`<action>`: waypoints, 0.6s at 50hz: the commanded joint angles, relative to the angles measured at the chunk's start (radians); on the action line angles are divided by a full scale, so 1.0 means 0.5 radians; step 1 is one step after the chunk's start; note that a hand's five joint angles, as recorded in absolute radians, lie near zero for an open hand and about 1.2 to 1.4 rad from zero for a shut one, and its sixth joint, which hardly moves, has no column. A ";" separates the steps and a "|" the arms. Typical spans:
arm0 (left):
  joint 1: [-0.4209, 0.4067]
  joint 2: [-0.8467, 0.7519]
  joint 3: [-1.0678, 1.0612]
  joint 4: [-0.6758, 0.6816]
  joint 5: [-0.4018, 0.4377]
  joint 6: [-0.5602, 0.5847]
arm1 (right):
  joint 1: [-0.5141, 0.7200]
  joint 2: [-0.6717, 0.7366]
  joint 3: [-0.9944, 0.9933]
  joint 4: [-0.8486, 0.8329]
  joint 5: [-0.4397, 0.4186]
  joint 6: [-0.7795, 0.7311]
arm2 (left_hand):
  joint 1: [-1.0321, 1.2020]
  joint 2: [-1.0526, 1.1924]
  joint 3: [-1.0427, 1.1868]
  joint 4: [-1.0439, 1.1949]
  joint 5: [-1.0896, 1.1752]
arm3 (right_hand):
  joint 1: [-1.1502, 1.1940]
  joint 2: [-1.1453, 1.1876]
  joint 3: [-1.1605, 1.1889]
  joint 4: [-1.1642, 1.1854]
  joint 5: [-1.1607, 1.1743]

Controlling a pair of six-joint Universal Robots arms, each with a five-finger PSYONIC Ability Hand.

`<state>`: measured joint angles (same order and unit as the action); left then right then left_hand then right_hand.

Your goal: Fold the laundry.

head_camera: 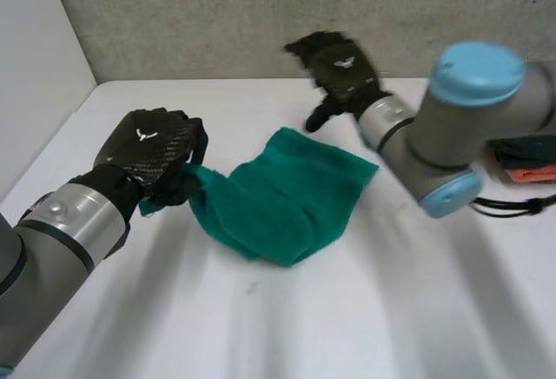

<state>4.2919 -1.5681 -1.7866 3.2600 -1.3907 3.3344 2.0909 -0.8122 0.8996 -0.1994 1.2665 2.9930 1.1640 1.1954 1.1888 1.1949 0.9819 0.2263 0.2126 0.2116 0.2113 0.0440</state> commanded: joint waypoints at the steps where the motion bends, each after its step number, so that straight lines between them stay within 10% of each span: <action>1: 0.034 -0.005 0.051 -0.047 0.032 0.007 | -0.255 -0.452 0.311 0.463 0.357 -0.052 | 0.464 0.402 0.415 0.403 0.480 | -0.104 -0.076 -0.074 -0.074 -0.088; 9: -0.006 0.022 0.189 -0.194 0.026 -0.008 | -0.393 -0.508 0.787 0.935 0.179 -0.224 | 0.464 0.402 0.415 0.403 0.480 | -0.104 -0.076 -0.074 -0.074 -0.088; 18: -0.138 0.084 0.474 -0.381 -0.013 -0.045 | -0.338 -0.266 0.971 0.240 0.059 -0.169 | 0.464 0.402 0.415 0.403 0.480 | -0.104 -0.076 -0.074 -0.074 -0.088; 30: -0.260 -0.005 0.910 -0.531 -0.161 -0.027 | -0.117 -0.140 0.950 0.267 0.105 0.303 | 0.464 0.402 0.415 0.403 0.480 | -0.104 -0.076 -0.074 -0.074 -0.088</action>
<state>4.1833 -1.5380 -1.4311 3.0300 -1.4334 3.3143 1.9769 -0.8829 1.3654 -0.0642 1.2931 2.9924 1.1639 1.1964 1.1888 1.1953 0.9819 0.2263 0.2129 0.2116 0.2111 0.0429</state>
